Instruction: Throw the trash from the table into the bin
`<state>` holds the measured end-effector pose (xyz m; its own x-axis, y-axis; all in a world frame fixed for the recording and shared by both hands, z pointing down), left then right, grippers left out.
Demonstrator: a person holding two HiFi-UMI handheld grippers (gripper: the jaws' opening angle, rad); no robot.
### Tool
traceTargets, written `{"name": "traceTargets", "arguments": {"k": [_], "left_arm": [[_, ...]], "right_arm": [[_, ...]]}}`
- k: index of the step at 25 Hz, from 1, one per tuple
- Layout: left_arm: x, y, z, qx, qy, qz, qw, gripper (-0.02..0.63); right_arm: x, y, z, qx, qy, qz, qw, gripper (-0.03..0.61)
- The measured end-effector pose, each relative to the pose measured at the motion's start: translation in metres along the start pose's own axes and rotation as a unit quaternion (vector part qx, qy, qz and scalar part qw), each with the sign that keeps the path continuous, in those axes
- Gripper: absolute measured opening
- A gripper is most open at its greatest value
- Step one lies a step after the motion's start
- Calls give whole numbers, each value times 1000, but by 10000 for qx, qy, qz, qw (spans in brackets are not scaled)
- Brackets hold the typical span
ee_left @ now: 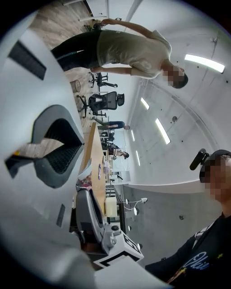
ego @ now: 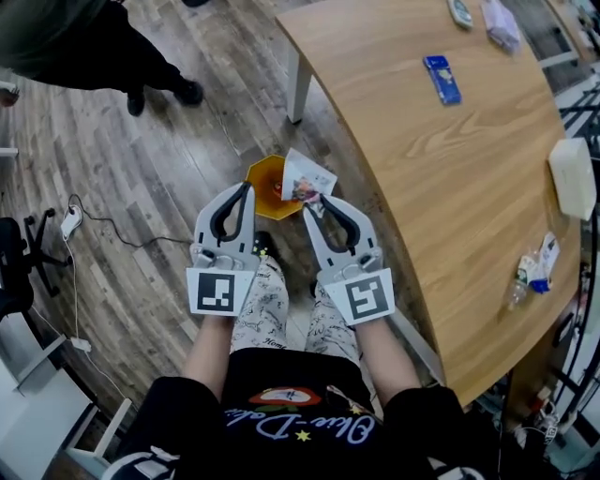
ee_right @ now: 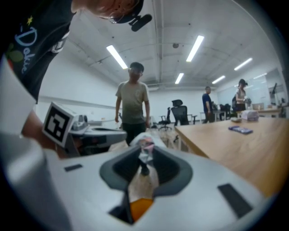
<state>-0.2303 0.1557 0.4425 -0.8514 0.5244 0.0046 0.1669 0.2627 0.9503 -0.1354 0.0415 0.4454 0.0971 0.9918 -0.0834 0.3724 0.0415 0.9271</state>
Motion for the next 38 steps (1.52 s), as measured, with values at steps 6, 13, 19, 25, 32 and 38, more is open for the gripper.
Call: {"name": "traceTargets", "arguments": {"k": [6,13,19,25,32,38], "left_arm": [[13,23,3,41,-158,91,9998,11],[11,47,-6,49,-213,104,9997,11],[22,64,-9,218,-260,209,9992,11],[29,81,-20,223,-348,197,9990,11],[34,91,-25,284,-444,270,9982,11],[31,101,-28,366,-422,299,9980,11]], "right_arm": [[4,21,-16,81,-69,65,9999,91],[5,46,-27,198,-146,9,9997,91],[8,60,-41,350,-198,-11,9992,91],[4,79,-54,435,-231,-59,9988,91],[-2,91,-65,627,-292,-89,9976,91],[-3,104,-68,717,-316,-45,9969,91]]}}
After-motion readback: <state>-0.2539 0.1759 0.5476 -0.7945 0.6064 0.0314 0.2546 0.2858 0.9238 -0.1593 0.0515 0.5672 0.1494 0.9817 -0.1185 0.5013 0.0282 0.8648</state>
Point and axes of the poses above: the fingertips, and each gripper's own axes: z backward along the fingers, x to its left, y out of its underside, the point moved 5 cm from there along z, backward along the fingers, and after that the axes turned 8 degrees about x, right-handed, at the moved point
